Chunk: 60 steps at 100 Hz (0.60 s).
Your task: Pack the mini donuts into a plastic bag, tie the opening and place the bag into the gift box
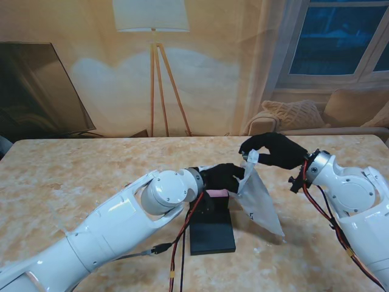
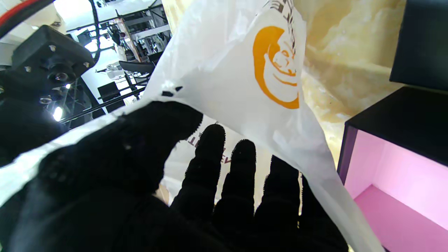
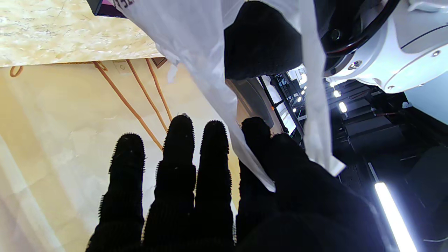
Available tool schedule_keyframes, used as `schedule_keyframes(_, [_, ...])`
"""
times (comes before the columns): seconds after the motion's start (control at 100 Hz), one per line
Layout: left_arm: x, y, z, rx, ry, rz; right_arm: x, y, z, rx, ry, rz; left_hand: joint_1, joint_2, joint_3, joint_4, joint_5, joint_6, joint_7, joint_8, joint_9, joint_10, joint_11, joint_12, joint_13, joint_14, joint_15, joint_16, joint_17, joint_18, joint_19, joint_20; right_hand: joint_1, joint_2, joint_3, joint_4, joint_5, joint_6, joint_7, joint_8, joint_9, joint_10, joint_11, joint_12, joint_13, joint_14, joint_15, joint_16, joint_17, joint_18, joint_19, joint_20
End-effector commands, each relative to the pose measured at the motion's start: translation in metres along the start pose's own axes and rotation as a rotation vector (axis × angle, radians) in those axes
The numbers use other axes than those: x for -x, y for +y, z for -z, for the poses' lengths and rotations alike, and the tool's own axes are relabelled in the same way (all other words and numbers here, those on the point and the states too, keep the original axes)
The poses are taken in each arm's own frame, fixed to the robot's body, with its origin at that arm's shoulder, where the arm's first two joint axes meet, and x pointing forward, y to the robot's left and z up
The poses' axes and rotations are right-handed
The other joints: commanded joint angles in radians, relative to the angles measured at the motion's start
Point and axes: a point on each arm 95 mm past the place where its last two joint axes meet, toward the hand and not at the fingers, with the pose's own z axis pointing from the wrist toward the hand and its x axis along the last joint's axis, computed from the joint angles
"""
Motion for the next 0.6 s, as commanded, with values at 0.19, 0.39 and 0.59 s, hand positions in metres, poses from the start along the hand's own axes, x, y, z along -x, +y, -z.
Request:
schedule_keyframes(0.19, [-0.0068, 0.0093, -0.0009, -0.024, -0.023, -0.022, -0.0017, -0.0024, 0.0013, -0.010, 0.005, 0.026, 0.038, 0.135, -0.102, 0.044, 0.100, 0.006, 0.091, 0.090, 0.095, 0.039, 0.088, 0.047, 0.054, 0.053, 0.106, 0.062, 0.010, 0.025, 0.095, 0.030, 0.148, 0.060, 0.070, 0.050, 0.000, -0.320, 0.019, 0.023, 0.025, -0.042, -0.017, 0.006, 0.015, -0.038, -0.026, -0.028, -0.006, -0.042, -0.025, -0.003])
schedule_keyframes(0.39, [-0.0048, 0.0106, 0.0006, 0.034, -0.031, -0.023, -0.0014, -0.0027, 0.0032, -0.005, -0.002, 0.020, 0.262, 0.108, -0.325, -0.013, 0.173, -0.049, 0.370, 0.196, 0.302, 0.029, 0.198, 0.166, 0.239, 0.070, 0.254, 0.249, 0.105, 0.051, 0.227, 0.158, 0.149, 0.057, 0.075, 0.050, 0.004, -0.313, 0.025, 0.024, 0.034, -0.045, -0.012, 0.010, 0.021, -0.040, -0.022, -0.029, 0.000, -0.045, -0.027, -0.005])
schedule_keyframes(0.59, [-0.0056, 0.0132, 0.0003, 0.085, -0.025, -0.025, -0.0016, -0.0035, 0.0030, -0.005, 0.001, 0.013, 0.310, 0.126, -0.337, 0.001, 0.217, -0.065, 0.443, 0.132, 0.439, 0.026, 0.126, 0.269, 0.343, 0.068, 0.323, 0.297, 0.189, 0.049, 0.327, 0.253, 0.151, 0.056, 0.078, 0.047, 0.006, -0.311, 0.028, 0.027, 0.040, -0.046, -0.010, 0.013, 0.025, -0.039, -0.020, -0.029, 0.006, -0.047, -0.029, -0.006])
